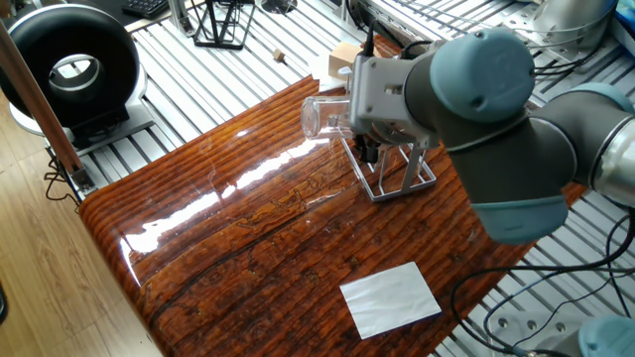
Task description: Put the cup on the cup rack
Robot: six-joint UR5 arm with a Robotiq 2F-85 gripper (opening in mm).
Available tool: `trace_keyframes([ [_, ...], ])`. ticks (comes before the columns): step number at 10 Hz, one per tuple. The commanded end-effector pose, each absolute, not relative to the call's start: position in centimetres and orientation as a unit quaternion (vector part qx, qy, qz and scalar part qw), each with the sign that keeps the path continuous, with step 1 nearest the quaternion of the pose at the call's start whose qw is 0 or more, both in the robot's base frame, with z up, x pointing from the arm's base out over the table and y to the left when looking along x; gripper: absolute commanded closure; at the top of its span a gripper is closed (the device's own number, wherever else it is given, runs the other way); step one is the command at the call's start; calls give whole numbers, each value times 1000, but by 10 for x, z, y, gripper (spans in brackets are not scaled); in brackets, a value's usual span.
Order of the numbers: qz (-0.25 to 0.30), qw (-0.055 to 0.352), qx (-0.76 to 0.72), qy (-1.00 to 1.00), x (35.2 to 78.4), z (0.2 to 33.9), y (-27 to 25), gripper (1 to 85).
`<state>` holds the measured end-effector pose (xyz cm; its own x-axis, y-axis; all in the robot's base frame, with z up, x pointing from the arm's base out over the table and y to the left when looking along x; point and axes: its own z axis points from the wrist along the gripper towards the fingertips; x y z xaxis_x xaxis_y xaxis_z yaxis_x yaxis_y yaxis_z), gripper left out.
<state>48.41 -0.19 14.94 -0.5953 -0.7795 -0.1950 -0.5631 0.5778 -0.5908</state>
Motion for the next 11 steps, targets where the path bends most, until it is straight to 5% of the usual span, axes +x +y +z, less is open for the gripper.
trace_keyframes([
  [1, -216, 227, -392, 865, 493, 141, -11, 847],
  [11, -199, 226, -376, 877, 489, 127, -18, 847],
])
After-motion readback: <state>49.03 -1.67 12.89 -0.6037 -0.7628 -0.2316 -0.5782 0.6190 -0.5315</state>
